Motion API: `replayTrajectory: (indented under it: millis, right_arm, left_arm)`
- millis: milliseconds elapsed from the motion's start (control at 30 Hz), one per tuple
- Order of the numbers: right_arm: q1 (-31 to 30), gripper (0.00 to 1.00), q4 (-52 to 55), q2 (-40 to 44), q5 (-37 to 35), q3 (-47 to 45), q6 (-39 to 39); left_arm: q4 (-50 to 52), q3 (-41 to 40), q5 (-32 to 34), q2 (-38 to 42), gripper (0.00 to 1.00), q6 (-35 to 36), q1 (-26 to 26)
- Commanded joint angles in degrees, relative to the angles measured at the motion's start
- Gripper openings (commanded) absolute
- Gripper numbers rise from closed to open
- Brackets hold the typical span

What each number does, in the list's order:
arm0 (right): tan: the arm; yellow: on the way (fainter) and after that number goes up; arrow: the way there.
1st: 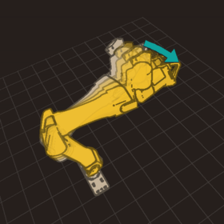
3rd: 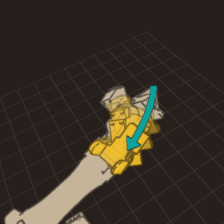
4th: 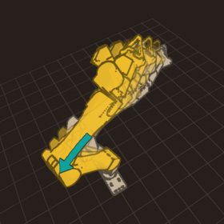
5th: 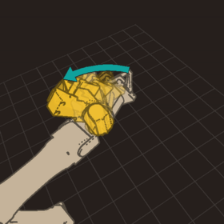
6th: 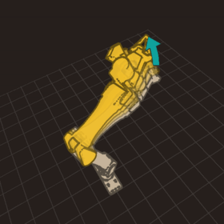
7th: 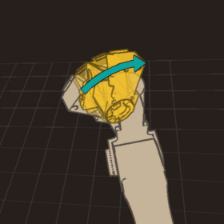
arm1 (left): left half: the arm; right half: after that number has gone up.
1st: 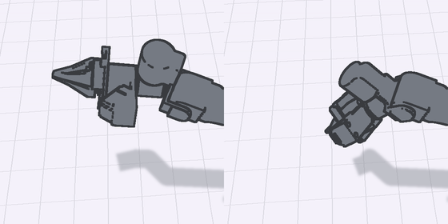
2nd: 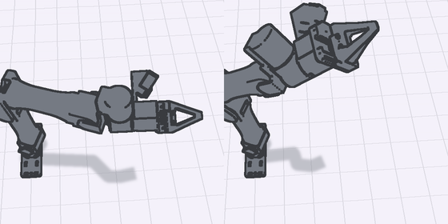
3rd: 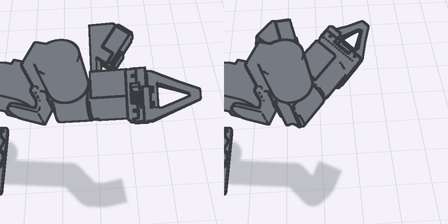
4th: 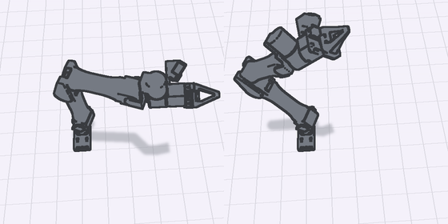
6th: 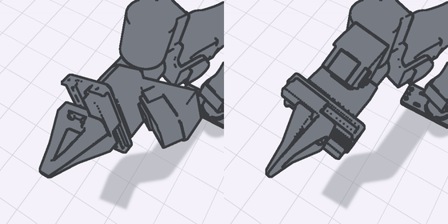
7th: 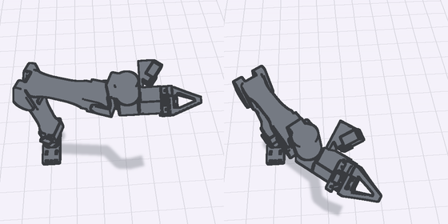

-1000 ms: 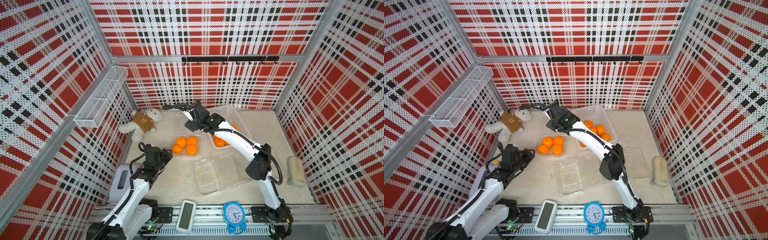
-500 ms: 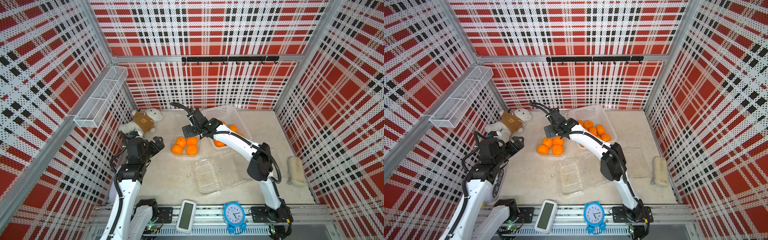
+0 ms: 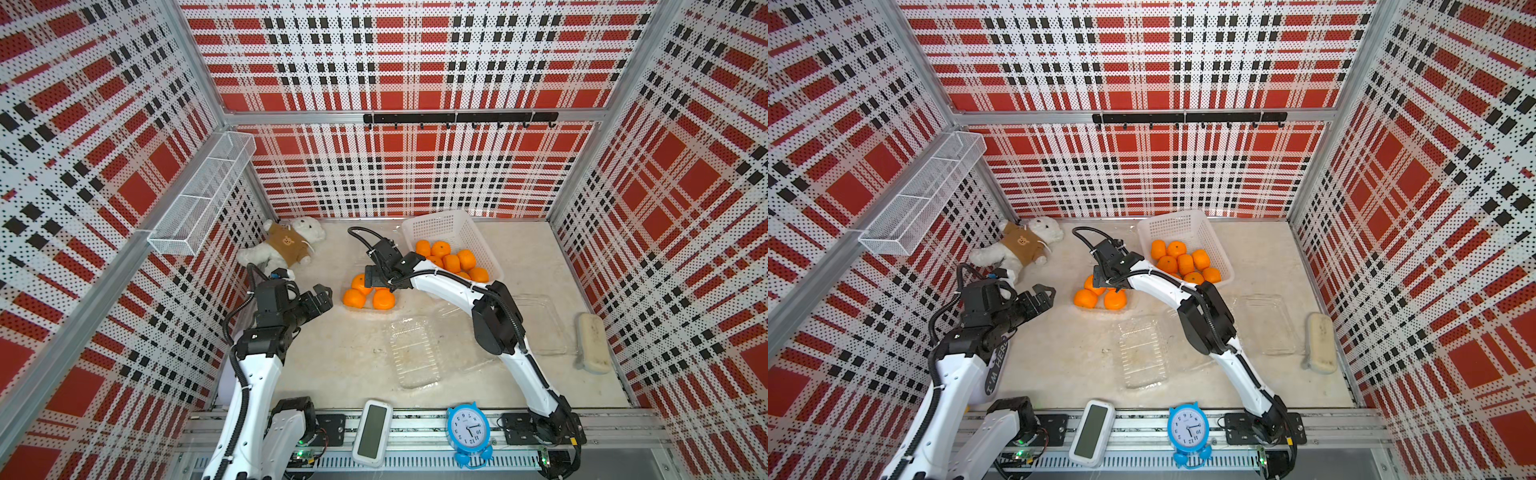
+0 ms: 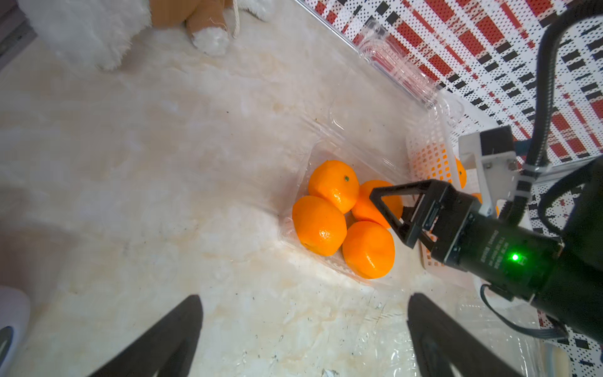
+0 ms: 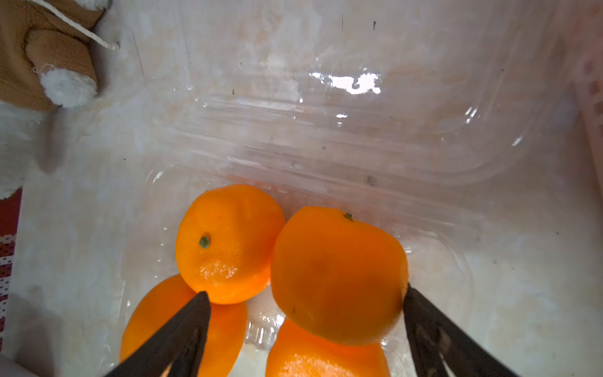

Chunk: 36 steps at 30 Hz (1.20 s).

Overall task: Take oranges out of containers
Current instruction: Pick up the orange from the packing box.

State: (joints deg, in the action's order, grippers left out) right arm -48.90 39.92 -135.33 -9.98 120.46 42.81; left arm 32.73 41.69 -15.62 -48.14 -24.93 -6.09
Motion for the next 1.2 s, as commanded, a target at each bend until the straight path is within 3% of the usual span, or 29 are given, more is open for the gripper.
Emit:
replayTrajectory:
  millis: [0,267,433,633,733,933,1167]
  right_arm:
    - [-0.31,0.93,-0.03,-1.64,-2.54,2.32,2.87]
    - [-0.30,0.90,1.35,-3.69,-4.62,2.94,4.24]
    - [-0.31,0.82,2.35,-5.34,-5.45,5.18,3.40]
    - [-0.43,0.53,1.14,-3.72,-6.79,5.68,-1.69]
    - [-0.83,0.46,1.28,-0.55,-8.26,5.76,-5.19]
    - [-0.71,0.43,-1.77,8.42,-6.67,4.30,-13.45]
    - [2.66,0.41,-3.01,16.15,-9.95,1.22,-15.73]
  left_arm:
    - [-0.39,-0.47,-2.55,-0.24,1.00,1.64,-0.57]
    - [-0.56,-0.53,-4.77,-1.01,1.00,1.77,-0.59]
    - [-0.65,-0.64,-5.47,-1.18,1.00,1.68,-0.59]
    - [-0.63,-0.73,-6.00,-1.18,1.00,1.81,-0.56]
    - [-0.56,-0.69,-6.09,-1.25,1.00,1.81,-0.59]
    - [-0.81,-0.74,-6.00,-1.27,1.00,1.72,-0.59]
    - [-0.83,-0.74,-5.92,-1.35,1.00,1.58,-0.72]
